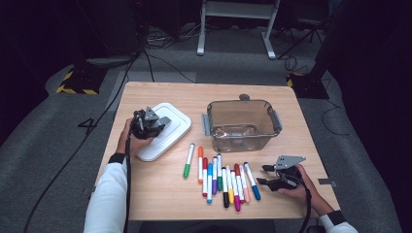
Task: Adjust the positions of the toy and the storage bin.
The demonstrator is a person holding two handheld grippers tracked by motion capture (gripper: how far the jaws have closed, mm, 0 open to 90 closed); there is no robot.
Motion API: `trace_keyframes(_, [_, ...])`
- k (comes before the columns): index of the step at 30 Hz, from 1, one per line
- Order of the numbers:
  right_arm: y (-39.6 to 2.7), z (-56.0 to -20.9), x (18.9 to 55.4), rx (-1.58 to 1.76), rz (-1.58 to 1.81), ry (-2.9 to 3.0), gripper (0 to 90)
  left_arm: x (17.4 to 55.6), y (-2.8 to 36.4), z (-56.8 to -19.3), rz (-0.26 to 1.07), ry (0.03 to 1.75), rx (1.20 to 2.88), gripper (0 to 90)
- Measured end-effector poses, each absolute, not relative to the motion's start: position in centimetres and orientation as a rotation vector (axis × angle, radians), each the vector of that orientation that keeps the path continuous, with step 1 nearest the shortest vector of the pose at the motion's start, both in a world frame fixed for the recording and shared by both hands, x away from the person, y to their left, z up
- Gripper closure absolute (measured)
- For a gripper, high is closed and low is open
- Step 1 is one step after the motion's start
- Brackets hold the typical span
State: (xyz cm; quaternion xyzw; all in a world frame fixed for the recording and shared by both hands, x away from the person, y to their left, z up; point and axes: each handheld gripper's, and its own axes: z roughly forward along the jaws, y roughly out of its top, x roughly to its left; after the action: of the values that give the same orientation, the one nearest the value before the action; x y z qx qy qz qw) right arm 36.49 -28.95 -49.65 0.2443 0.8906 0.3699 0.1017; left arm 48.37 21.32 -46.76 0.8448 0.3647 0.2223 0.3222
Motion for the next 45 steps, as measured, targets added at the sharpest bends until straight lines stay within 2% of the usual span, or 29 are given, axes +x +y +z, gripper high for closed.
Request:
trace_keyframes(5, [-29.0, -49.7, 36.5, 0.720, 1.093, 2.629, 40.9, 49.0, 20.8, -47.7, 0.597, 1.000, 2.209, 64.2])
trace_keyframes(10, [-29.0, -49.7, 36.5, 0.719, 1.092, 2.626, 40.9, 49.0, 20.4, -47.6, 0.597, 1.008, 2.191, 49.8])
trace_keyframes(11, [-29.0, -49.7, 36.5, 0.721, 1.091, 2.624, 40.9, 48.9, 20.4, -47.5, 0.600, 1.016, 2.191, 49.8])
trace_keyframes(14, [-29.0, -49.6, 36.4, 0.726, 1.087, 2.622, 40.9, 48.4, 20.8, -46.7, 0.581, 1.021, 2.156, 42.5])
trace_keyframes(18, [-29.2, -49.6, 36.4, 0.736, 1.080, 2.620, 40.9, 46.3, 20.8, -45.6, 0.594, 0.949, 2.174, 33.5])
trace_keyframes(19, [-29.2, -49.6, 36.3, 0.743, 1.075, 2.619, 40.9, 45.1, 20.5, -45.2, 0.626, 0.905, 2.241, 29.8])
trace_keyframes(22, [-29.3, -49.6, 36.3, 0.747, 1.073, 2.618, 40.9, 43.7, 20.4, -45.0, 0.641, 0.875, 2.264, 22.1])
trace_keyframes(28, [-29.2, -49.5, 36.2, 0.759, 1.060, 2.619, 40.4, 39.9, 20.3, -45.3, 0.590, 0.809, 2.271, 15.6])
trace_keyframes(32, [-29.3, -49.4, 36.1, 0.780, 1.051, 2.619, 39.2, 37.6, 19.6, -46.3, 0.578, 0.777, 2.303, 16.1])
trace_keyframes(39, [-29.4, -48.4, 34.5, 0.777, 1.142, 2.597, 44.1, 33.6, 18.1, -47.5, 0.549, 0.703, 2.327, 16.1])
trace_keyframes(45, [-28.3, -48.2, 33.2, 0.745, 1.152, 2.637, 40.7, 31.4, 17.5, -48.6, 0.474, 0.679, 2.339, 16.0])
